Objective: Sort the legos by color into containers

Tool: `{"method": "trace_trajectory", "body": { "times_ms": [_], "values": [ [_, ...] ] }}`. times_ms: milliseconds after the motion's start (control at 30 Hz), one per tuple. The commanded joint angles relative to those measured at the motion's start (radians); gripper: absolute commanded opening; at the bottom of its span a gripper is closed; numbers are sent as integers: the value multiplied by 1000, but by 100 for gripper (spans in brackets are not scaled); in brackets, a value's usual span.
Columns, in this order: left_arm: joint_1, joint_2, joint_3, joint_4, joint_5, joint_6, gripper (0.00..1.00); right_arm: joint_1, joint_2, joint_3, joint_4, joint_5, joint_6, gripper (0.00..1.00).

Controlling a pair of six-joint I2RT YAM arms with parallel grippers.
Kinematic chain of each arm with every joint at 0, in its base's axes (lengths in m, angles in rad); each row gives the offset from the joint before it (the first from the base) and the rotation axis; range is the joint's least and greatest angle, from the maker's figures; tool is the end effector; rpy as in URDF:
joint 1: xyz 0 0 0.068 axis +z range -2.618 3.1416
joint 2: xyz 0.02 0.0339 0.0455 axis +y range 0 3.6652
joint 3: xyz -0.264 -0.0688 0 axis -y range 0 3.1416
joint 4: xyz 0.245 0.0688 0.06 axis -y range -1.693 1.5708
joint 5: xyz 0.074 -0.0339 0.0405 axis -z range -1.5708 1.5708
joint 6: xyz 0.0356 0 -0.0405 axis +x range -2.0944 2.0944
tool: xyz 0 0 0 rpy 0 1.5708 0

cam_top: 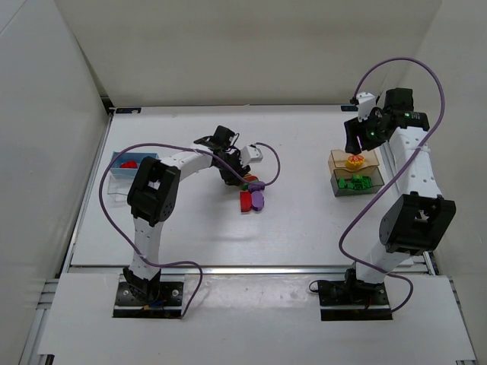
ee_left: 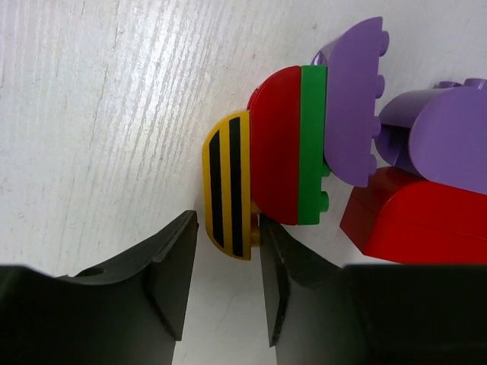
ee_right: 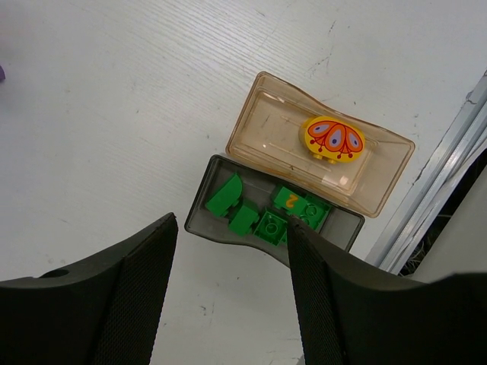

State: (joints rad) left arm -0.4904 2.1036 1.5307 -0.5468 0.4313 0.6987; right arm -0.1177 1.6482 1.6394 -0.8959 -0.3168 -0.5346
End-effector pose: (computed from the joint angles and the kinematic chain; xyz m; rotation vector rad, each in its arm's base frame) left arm 0.3801 -0.2198 0.1628 1.5689 2.0864 -0.5058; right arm 0.3514 -0.0304 0.3498 -0.6298 2.3333 0.0977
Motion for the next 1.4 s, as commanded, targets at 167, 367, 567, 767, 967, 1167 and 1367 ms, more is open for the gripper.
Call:
{"method": "trace_trajectory", "body": {
  "times_ms": [167,367,567,767,967,1167,1367],
  "values": [
    [7,-25,52,-8,43,-28,24,-5,12,42,-29,-93,24,64],
    [39,-100,36,-13,89,-111,14,18,48,51,-28,-205,77,64],
    [85,-181,19,-13,73,-224,11,64,100,111,-37,-344,140,64],
    [101,-260,26,-2,34,-352,10,146,174,140,-5,-608,284,67],
    [72,-318,16,38,-40,-384,10,223,252,145,142,-841,527,68],
    [44,-347,-7,82,-111,-383,10,273,347,172,294,-965,785,69],
    [42,-364,-27,107,-114,-403,10,306,429,212,342,-967,846,69]
  ]
}}
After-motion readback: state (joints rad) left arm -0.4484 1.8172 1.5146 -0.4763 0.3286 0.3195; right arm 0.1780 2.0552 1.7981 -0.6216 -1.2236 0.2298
